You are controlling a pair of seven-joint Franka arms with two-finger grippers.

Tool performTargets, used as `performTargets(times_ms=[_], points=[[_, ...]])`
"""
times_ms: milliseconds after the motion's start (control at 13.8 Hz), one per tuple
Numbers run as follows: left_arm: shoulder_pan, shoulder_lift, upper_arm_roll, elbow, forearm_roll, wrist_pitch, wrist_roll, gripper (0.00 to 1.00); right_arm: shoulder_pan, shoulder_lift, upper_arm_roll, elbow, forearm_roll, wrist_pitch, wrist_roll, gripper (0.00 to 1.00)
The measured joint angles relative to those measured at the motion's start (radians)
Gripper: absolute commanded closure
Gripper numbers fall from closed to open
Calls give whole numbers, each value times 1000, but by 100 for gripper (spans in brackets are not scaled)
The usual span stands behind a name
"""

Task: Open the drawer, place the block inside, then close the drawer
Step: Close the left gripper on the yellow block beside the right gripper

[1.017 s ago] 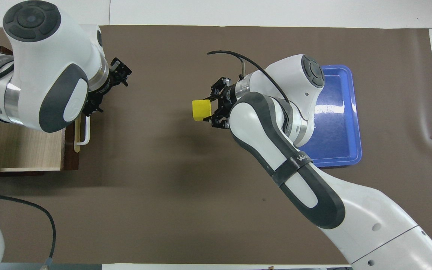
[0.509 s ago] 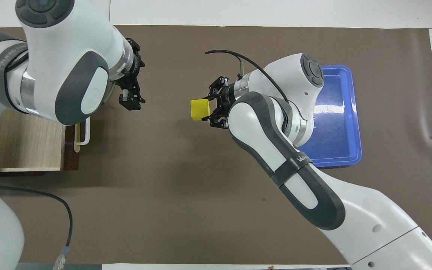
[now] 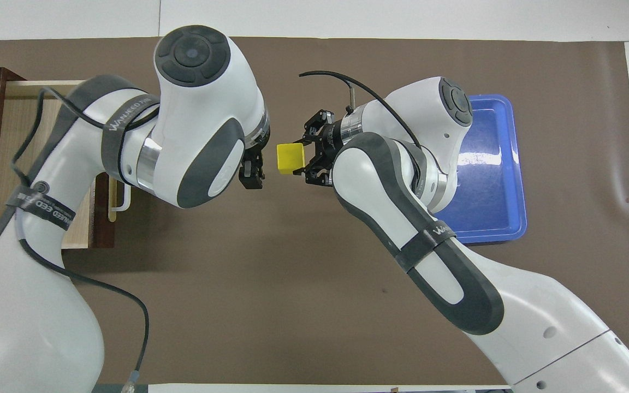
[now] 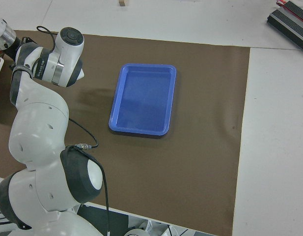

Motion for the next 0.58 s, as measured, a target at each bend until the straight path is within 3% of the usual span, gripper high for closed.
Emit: performTargets(times_ms=[581], points=[[-20,19,3,-55,18,100,-155,0,-3,0,-2,0,0,-10,-6,100]])
